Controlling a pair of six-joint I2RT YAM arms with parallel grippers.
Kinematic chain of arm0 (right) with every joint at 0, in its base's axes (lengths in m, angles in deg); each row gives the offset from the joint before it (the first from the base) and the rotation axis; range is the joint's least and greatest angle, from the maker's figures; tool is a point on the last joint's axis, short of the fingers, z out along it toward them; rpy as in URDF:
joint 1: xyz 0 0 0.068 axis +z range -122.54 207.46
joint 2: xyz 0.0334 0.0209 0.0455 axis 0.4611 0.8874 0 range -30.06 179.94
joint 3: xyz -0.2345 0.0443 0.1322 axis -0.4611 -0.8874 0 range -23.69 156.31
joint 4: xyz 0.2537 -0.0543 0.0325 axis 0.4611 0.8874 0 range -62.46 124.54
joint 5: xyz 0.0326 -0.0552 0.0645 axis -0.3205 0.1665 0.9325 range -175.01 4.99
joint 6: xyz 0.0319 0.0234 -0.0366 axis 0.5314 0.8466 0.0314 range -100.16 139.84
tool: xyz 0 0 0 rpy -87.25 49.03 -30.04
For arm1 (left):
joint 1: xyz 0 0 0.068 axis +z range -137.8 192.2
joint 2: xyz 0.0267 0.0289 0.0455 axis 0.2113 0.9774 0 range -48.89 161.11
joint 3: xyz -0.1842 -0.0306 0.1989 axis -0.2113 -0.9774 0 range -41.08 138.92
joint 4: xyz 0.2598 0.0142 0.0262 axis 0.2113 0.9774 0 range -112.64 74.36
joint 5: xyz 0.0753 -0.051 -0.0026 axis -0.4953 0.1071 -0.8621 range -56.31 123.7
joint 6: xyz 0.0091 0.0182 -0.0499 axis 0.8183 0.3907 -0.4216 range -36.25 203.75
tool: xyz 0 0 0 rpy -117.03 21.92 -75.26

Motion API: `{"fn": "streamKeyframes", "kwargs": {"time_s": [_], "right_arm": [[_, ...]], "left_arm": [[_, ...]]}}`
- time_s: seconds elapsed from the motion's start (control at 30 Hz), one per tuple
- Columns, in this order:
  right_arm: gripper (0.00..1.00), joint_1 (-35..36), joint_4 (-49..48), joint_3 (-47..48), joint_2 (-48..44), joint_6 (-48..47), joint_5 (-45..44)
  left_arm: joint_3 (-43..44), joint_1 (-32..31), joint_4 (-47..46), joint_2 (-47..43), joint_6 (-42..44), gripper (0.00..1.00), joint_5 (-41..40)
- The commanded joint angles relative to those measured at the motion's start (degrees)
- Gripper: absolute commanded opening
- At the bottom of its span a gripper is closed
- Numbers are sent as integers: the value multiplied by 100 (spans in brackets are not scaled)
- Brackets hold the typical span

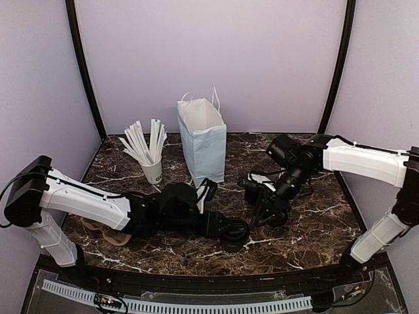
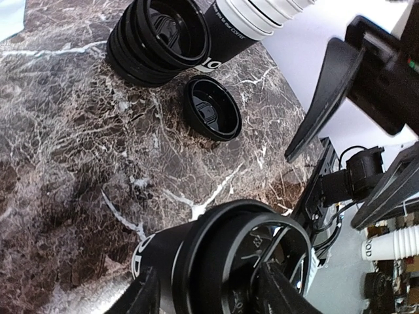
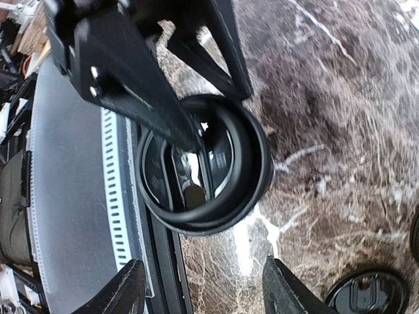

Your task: Pack the takeout coffee

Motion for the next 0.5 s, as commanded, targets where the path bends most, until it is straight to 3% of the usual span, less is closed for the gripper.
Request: {"fn": "streamKeyframes", "kwargs": {"time_s": [0.0,0.27,0.47], "right_arm": [[62,51,-652,-451,-234,374,-190],[51,48,-680,-586,300,547,651],[49,50,-680,-551,502,600,900]], "left_arm": [[-193,-48,145,-72,-483,50,-147],[-165,-379,163,91,-1101,45,-838],[-83,-432,376,115,-1255,42,-1067]]}}
